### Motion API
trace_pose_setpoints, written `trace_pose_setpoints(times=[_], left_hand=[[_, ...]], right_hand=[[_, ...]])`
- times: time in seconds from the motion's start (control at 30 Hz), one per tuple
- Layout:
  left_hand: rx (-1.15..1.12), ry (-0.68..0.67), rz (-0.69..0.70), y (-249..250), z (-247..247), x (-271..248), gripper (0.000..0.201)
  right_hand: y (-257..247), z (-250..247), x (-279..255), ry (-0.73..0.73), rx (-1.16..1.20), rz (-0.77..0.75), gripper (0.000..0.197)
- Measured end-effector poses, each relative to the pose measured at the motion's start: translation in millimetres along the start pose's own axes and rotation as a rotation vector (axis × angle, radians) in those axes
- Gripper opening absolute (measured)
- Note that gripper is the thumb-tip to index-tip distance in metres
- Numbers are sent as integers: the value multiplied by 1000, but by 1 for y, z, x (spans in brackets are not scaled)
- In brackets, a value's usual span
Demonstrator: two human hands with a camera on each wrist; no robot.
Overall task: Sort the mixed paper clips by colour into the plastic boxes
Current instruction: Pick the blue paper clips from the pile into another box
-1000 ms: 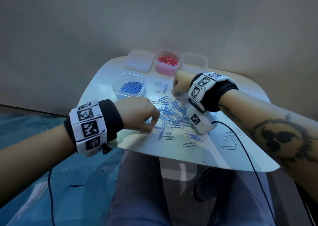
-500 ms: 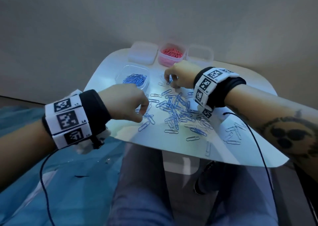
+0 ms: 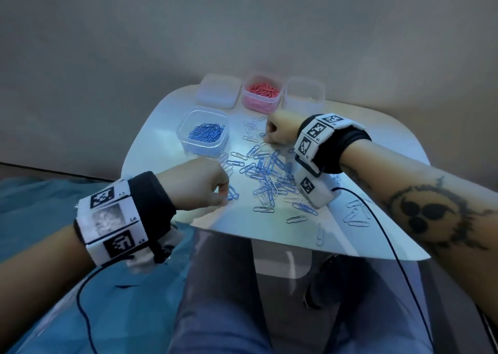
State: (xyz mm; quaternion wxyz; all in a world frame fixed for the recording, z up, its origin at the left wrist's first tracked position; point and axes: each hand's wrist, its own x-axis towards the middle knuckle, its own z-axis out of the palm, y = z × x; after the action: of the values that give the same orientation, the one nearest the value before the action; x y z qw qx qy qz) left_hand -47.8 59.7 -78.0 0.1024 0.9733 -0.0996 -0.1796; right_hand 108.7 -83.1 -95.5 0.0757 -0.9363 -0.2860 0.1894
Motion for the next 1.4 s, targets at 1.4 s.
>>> trace_pose_setpoints(times=[1.4], left_hand=[[-2733, 175, 50, 71, 8, 36, 58]], right_hand=[[-39, -47, -124, 375, 804, -83, 11]])
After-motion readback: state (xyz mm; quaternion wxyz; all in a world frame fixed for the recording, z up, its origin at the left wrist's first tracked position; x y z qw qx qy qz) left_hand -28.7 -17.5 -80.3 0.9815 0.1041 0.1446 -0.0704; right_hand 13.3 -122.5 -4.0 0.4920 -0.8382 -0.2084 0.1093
